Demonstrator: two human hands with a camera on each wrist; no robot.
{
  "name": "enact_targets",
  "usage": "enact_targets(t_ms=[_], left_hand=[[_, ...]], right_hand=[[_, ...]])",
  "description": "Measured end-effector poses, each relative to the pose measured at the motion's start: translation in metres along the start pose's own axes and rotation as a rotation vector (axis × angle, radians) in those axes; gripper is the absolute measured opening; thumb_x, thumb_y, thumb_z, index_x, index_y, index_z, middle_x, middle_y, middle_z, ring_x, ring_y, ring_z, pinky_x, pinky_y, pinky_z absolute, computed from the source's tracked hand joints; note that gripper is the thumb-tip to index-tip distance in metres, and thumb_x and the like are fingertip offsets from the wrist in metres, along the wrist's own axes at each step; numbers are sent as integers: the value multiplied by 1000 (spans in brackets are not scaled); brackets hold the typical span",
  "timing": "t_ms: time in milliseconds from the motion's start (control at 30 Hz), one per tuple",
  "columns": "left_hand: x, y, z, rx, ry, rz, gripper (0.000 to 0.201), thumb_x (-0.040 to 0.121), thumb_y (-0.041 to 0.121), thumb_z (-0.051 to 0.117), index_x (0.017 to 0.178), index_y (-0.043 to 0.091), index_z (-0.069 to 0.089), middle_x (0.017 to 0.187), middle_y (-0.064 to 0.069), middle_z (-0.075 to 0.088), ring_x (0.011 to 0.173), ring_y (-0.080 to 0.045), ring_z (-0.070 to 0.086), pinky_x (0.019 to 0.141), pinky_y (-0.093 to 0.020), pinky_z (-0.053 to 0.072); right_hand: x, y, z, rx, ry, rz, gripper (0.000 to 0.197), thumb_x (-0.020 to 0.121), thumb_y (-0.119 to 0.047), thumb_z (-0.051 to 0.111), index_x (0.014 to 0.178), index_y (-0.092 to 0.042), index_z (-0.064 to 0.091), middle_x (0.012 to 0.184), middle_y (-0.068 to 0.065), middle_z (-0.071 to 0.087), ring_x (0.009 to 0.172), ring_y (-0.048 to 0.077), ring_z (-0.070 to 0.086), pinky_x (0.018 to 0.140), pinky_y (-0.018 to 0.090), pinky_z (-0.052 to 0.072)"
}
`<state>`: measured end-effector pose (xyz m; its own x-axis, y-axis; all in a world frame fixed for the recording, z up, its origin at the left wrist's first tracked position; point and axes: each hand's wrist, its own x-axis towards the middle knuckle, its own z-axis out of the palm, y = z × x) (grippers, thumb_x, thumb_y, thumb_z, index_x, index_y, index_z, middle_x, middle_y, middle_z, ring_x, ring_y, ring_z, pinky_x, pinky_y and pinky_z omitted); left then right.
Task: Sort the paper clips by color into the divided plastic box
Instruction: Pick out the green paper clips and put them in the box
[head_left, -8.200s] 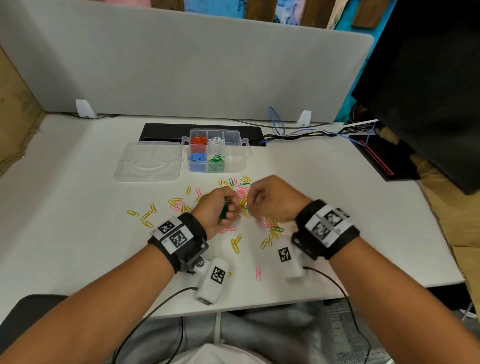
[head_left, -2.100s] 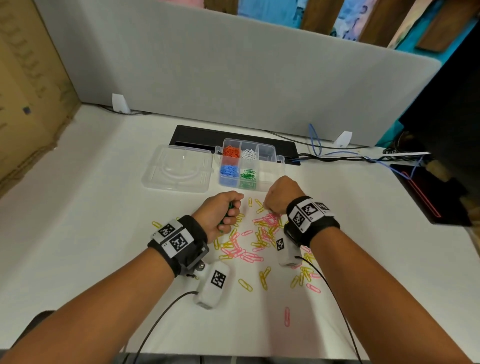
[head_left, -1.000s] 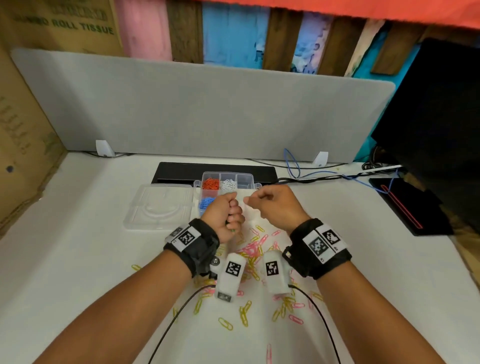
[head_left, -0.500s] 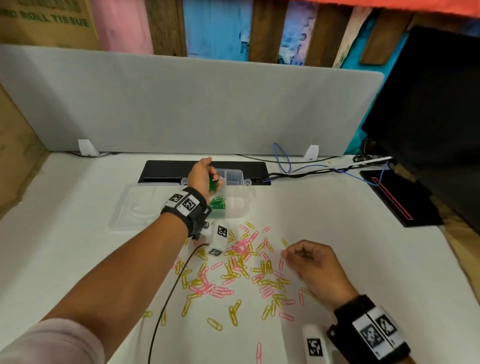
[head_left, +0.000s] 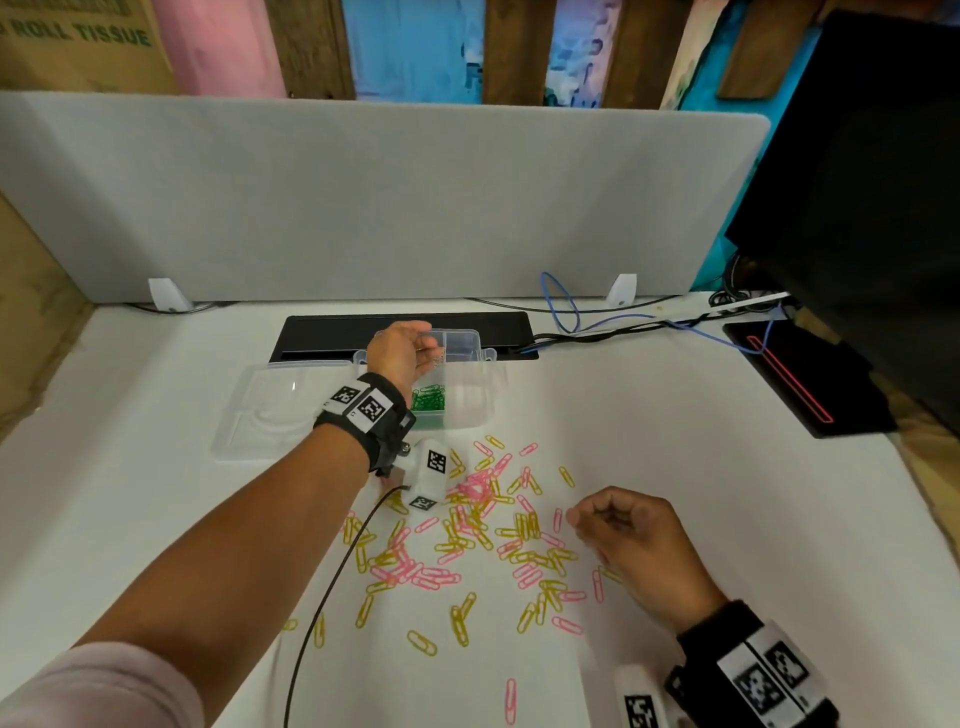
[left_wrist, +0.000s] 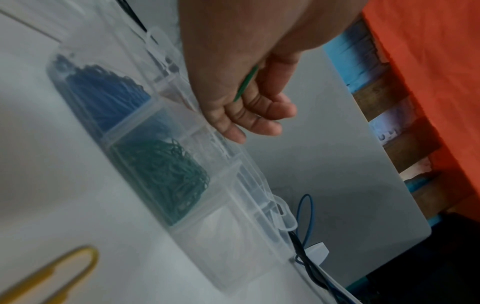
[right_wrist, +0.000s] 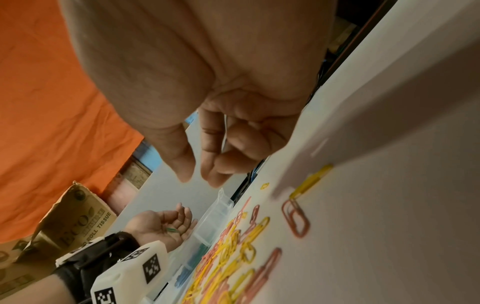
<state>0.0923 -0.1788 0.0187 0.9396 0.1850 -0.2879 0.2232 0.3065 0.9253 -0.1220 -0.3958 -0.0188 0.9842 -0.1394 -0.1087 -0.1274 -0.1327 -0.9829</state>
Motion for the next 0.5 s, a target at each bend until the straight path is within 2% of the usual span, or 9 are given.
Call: enact_targets(t_ms=[167, 300, 400, 500], left_hand=[[7, 4, 0, -4, 9, -10, 34, 94, -5, 31, 90, 12, 61, 68, -4, 56, 55, -13, 49, 50, -24, 42], [6, 2, 6, 67, -4, 8, 36, 92, -9, 30, 87, 13, 59, 70, -5, 59, 54, -13, 50, 51, -23, 44], [2, -3, 10, 243, -42, 46, 39, 90, -10, 28, 81, 16, 55, 70, -2, 58, 54, -10, 48, 51, -20, 39], [-3, -7, 9, 351, -91, 102, 38, 89, -11, 29, 75, 16, 53, 72, -2, 57, 59, -10, 50, 49, -15, 41]], right_hand=[[2, 3, 1, 24, 20, 16, 14, 87, -4, 72, 73, -4, 71, 62, 0, 66, 51, 3, 52, 51, 16, 41], [1, 3, 4, 15, 9, 23, 14, 87, -3, 71, 73, -4, 71, 62, -2, 67, 50, 1, 53, 51, 13, 41], [0, 3, 5, 5, 6, 25, 14, 87, -3, 71, 74, -3, 70, 61, -4, 67, 50, 0, 54, 50, 13, 41], [0, 3, 3, 9, 14, 27, 14, 87, -5, 71, 74, -3, 70, 61, -4, 66, 50, 1, 52, 49, 14, 41]])
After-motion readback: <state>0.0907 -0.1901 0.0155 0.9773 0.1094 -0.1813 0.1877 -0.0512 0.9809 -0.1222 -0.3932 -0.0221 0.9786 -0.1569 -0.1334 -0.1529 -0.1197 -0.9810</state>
